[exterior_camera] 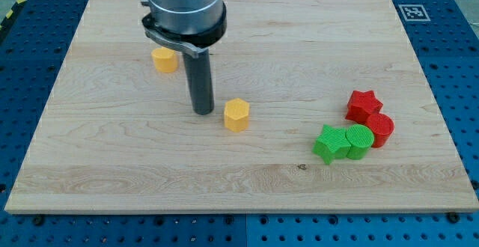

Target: Move the yellow hexagon closer to the green star

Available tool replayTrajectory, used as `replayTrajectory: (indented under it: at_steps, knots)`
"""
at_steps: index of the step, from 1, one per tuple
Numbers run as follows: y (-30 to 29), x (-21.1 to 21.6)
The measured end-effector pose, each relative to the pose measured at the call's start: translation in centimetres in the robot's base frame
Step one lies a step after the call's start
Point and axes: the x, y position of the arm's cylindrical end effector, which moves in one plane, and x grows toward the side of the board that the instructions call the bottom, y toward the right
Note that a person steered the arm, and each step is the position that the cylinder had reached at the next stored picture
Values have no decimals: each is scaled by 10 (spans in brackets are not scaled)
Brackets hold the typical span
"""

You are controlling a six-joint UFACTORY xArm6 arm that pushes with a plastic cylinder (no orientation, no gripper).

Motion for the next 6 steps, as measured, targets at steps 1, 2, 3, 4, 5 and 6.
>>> replayTrajectory:
  at_steps: [1,2,3,4,5,6]
  knots:
    - [63,8]
    - [71,21]
    - [63,39]
    - [91,54]
    - [107,54]
    - [90,54]
